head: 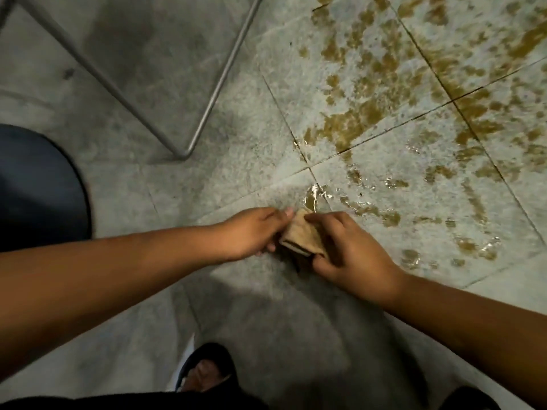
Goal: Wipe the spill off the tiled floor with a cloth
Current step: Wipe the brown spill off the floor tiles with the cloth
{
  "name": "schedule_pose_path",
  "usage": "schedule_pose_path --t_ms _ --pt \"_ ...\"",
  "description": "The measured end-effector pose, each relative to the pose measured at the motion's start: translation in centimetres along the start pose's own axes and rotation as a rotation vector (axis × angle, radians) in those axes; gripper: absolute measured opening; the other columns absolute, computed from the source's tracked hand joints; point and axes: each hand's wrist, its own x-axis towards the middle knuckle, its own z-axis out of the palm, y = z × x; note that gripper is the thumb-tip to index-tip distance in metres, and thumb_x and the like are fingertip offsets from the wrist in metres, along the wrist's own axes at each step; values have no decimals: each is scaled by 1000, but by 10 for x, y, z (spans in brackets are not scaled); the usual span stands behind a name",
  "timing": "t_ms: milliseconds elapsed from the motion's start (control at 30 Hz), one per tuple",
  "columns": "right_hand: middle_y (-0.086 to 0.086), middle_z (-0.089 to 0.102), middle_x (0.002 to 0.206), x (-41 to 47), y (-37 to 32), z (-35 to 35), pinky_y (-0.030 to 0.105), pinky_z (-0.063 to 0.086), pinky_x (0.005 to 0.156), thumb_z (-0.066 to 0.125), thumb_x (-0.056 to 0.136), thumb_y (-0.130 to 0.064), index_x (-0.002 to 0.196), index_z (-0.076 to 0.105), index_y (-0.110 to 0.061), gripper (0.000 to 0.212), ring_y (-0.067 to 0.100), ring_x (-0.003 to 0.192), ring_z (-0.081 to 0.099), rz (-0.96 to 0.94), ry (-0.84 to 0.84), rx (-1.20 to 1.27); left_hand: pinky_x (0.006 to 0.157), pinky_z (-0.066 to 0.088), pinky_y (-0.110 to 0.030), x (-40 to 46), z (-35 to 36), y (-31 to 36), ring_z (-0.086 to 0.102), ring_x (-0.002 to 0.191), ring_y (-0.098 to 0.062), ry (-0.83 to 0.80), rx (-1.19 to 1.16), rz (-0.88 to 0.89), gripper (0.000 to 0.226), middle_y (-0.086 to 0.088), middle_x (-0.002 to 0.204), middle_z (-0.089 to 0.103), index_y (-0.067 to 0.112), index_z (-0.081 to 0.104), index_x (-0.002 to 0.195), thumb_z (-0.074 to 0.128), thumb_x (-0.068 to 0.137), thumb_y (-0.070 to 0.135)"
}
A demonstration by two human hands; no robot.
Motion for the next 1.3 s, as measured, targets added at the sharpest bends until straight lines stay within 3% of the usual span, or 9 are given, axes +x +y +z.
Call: schedule_pose_path --t_ms 133,200,300,500,733,933,1067,1200,1300 --pt "15 31 153 -21 14 41 47 30 107 52 87 -45 147 34 -17 69 36 136 32 -80 120 -420 93 46 -43 -6 -13 -62 52 114 -29 325 833 278 54 -10 124 54 12 53 123 43 90 55" --pt "13 20 158 -22 24 53 52 20 114 43 95 -48 151 28 -11 68 35 146 16 -204 119 -510 107 37 -46 -9 -20 -74 35 136 -30 303 977 261 78 -11 152 33 13 35 146 52 85 60" --pt "7 20 159 -18 37 56 49 14 117 33 100 -46 151 28 -15 60 36 147 10 -345 103 -512 119 19 -43 -10 -28 -85 6 148 -26 227 1022 207 100 -7 162 1 18 7 155 57 82 65" --pt "2 30 156 9 51 54 48 24 115 40 98 -29 145 40 -21 49 33 146 16 -417 133 -425 118 2 -35 -6 -28 -90 -6 149 -27 205 1020 214 102 -7 162 -10 23 -3 155 57 83 64" --pt "1 29 156 7 34 66 51 29 113 39 97 -27 147 37 -21 51 30 147 15 -276 207 -338 119 15 -48 -3 -21 -91 -20 147 -26 154 1030 122 104 -6 158 -27 24 -19 151 55 88 58" --pt "3 30 156 8 21 77 48 28 110 51 96 -39 146 40 -23 54 35 143 23 -236 243 -433 118 -10 -49 -2 -15 -77 -34 141 -18 192 978 170 122 2 154 -37 31 -30 147 43 68 89" --pt "11 43 147 29 30 48 47 39 97 63 90 -23 138 51 -18 50 39 122 41 -338 259 -486 117 -9 -55 7 -14 -84 -37 140 -19 197 1049 249 125 -1 152 -40 26 -32 146 29 63 98" --pt "13 39 150 47 21 39 49 39 101 53 95 -27 141 47 -19 46 41 123 39 -207 341 -417 114 -7 -60 13 -4 -88 -38 139 -24 229 1124 254 125 -5 152 -40 18 -30 147 17 64 99" --pt "10 44 147 44 12 56 51 41 98 62 93 -26 137 53 -17 46 41 123 37 -192 372 -425 114 -7 -60 14 -3 -90 -37 139 -24 246 1122 252 126 -5 152 -40 17 -29 148 15 64 99"
